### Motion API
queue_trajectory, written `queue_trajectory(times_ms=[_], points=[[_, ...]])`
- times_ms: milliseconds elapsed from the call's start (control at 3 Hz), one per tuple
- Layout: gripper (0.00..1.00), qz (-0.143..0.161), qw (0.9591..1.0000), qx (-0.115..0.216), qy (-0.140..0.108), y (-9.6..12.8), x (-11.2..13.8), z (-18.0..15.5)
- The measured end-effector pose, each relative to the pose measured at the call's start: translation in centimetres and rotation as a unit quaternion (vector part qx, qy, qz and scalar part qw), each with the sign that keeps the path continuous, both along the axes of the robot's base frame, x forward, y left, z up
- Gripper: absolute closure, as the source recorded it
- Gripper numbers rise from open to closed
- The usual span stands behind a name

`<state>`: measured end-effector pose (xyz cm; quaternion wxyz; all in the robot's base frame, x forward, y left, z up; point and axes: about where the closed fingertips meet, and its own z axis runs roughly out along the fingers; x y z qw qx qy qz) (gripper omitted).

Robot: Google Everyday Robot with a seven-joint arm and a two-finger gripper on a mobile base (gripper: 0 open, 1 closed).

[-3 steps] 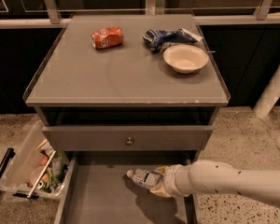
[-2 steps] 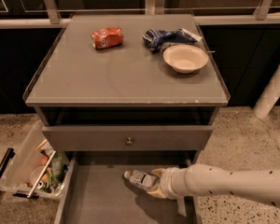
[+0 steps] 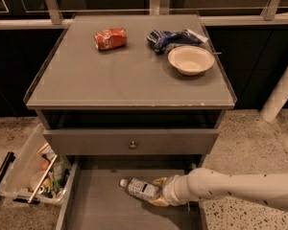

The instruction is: Place blue plastic bottle into middle drawer

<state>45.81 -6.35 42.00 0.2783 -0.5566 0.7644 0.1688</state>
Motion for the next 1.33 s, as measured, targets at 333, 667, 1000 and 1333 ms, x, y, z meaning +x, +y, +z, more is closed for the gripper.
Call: queue_trajectory(times_ms=[333, 667, 1000, 1333], points=[[0.82, 0.001, 0.9998, 0.004, 0.021, 0.08, 0.11, -1.68], [0.59, 0.001, 0.9998, 0.004, 0.021, 0.10, 0.10, -1.71], [0.36, 0.001, 0.9998, 0.004, 0.021, 0.10, 0.10, -1.71], [0.12, 0.001, 0.9998, 0.004, 0.021, 0.11, 0.10, -1.71]])
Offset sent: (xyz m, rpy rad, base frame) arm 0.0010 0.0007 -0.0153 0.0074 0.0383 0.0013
